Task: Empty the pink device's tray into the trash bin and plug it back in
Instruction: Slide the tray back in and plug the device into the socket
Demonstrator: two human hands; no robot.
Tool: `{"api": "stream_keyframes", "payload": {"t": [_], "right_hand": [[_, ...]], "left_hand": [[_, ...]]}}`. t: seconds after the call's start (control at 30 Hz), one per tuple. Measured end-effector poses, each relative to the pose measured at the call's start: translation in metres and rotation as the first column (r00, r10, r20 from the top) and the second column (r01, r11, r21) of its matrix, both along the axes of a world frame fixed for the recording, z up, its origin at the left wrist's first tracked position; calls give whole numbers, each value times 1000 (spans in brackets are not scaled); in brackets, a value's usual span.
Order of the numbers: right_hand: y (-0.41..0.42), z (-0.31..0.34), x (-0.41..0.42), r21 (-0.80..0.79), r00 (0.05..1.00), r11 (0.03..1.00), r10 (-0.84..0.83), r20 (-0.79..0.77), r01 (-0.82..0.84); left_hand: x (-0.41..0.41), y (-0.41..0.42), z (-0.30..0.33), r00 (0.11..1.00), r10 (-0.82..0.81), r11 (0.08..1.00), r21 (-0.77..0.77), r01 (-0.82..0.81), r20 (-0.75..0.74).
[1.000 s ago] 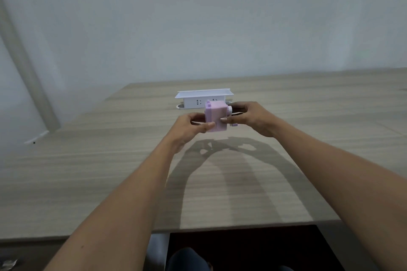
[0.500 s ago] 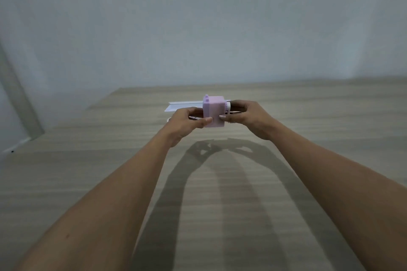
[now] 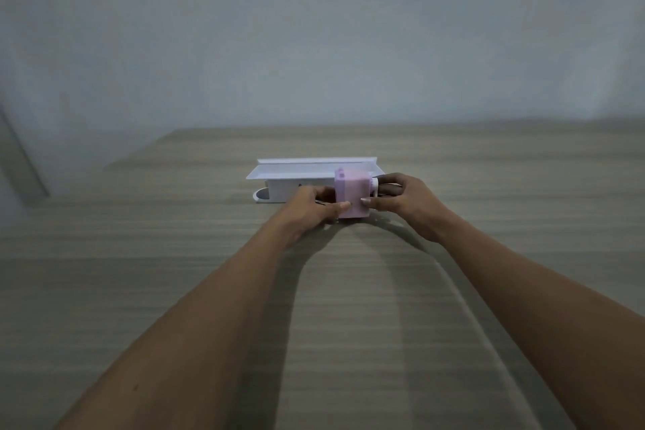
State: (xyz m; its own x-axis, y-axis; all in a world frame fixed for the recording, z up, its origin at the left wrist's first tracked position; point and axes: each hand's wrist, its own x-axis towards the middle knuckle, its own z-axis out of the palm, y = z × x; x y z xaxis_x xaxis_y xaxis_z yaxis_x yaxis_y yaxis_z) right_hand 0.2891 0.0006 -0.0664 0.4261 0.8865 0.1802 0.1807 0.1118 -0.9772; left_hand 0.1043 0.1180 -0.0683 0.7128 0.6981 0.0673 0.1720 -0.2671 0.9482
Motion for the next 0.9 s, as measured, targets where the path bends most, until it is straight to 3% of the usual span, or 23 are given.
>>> {"api": "stream_keyframes", "payload": {"t": [0.4,0.6,0.8,0.9], "right_hand": [[14,-17,17,-42,1000,999,-13,-26,12],[-2,-7,9,-83,980,987,-121,156,135],[-40,12,-13,-75,870,954,-229,436,289],[-61,22,-28,-80,780,942,-218,587,324]], "left_hand": [[12,15,-11,1000,-8,1000,19,9,-27],[1,7,1,997,26,999,-18,-27,-73],[-36,-17,23,969,186,961,233,-146,-162],[-60,-34,33,941,270,900,400,-171,-206]]}}
